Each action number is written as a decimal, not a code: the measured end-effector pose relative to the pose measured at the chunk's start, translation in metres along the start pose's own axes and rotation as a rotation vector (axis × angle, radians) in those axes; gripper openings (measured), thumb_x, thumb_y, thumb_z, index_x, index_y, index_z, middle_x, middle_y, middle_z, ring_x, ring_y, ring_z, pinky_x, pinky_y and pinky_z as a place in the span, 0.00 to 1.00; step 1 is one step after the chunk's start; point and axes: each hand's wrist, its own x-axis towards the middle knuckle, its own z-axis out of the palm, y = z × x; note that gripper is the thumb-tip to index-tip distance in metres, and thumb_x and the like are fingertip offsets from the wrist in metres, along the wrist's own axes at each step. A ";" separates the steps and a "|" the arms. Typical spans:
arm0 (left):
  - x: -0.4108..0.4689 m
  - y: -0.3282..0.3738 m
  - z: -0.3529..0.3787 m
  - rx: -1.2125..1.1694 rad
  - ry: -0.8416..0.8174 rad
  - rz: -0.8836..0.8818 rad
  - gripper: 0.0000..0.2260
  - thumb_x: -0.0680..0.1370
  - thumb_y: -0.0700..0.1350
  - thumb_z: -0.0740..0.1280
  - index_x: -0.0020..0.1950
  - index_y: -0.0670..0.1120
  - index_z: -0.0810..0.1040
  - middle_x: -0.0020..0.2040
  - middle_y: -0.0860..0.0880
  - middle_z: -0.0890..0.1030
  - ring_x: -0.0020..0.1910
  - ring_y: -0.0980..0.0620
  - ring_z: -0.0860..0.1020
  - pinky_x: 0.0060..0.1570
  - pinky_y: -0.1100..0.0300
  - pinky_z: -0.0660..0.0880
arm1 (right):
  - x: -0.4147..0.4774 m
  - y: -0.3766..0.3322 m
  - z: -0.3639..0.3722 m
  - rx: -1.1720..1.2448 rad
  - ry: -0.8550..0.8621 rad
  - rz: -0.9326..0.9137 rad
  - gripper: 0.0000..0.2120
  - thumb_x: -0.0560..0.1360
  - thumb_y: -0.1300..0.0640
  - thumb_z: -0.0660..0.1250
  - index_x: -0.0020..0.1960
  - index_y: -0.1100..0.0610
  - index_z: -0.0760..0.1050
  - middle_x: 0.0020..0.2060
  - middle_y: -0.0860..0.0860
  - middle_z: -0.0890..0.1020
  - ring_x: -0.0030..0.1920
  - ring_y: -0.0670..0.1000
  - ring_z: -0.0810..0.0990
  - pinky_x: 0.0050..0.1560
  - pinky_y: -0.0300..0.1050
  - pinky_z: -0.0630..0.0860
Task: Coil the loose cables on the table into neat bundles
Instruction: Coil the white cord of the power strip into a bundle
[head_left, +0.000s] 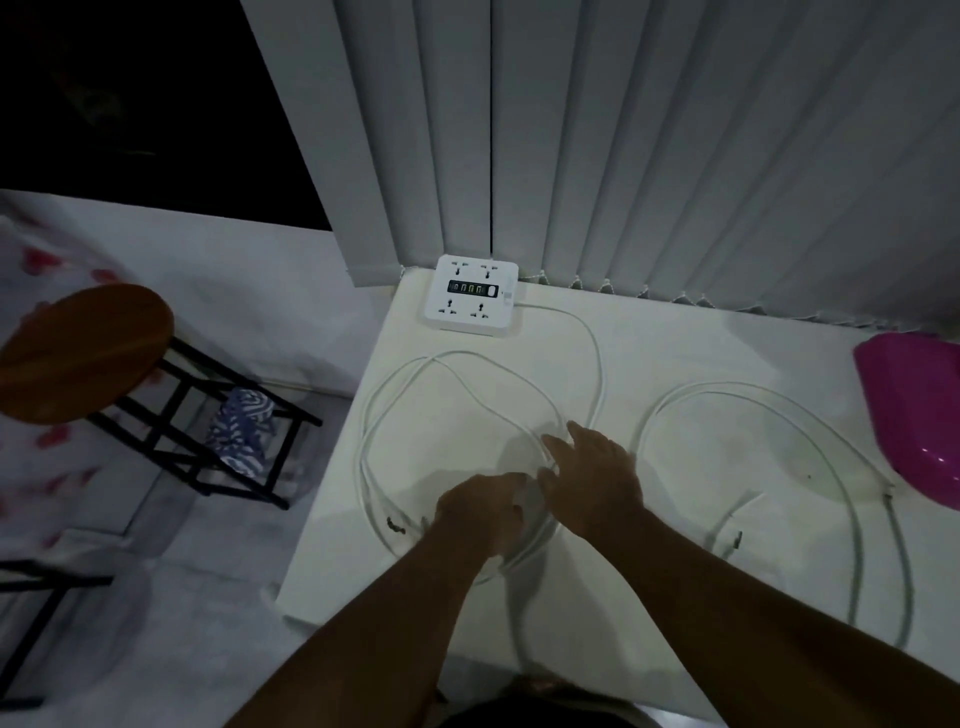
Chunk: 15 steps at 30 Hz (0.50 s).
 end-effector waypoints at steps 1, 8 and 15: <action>0.000 0.001 0.003 -0.019 0.007 -0.002 0.19 0.81 0.49 0.58 0.73 0.55 0.71 0.67 0.48 0.79 0.66 0.45 0.76 0.65 0.51 0.73 | 0.005 0.004 0.002 0.012 -0.014 0.000 0.24 0.78 0.42 0.59 0.70 0.49 0.73 0.71 0.57 0.75 0.69 0.58 0.74 0.68 0.56 0.70; -0.005 0.007 0.013 -0.309 0.397 -0.077 0.11 0.81 0.46 0.62 0.46 0.42 0.79 0.43 0.43 0.82 0.45 0.45 0.79 0.45 0.53 0.73 | 0.024 0.005 0.001 0.057 -0.062 0.039 0.15 0.78 0.42 0.59 0.58 0.48 0.77 0.57 0.50 0.80 0.59 0.55 0.77 0.59 0.51 0.71; 0.003 -0.015 0.000 -0.758 0.537 -0.149 0.06 0.79 0.40 0.68 0.49 0.49 0.72 0.40 0.53 0.81 0.37 0.60 0.80 0.34 0.69 0.75 | 0.028 -0.011 -0.005 0.365 -0.194 0.320 0.19 0.74 0.62 0.64 0.61 0.48 0.68 0.53 0.50 0.81 0.57 0.55 0.81 0.62 0.52 0.74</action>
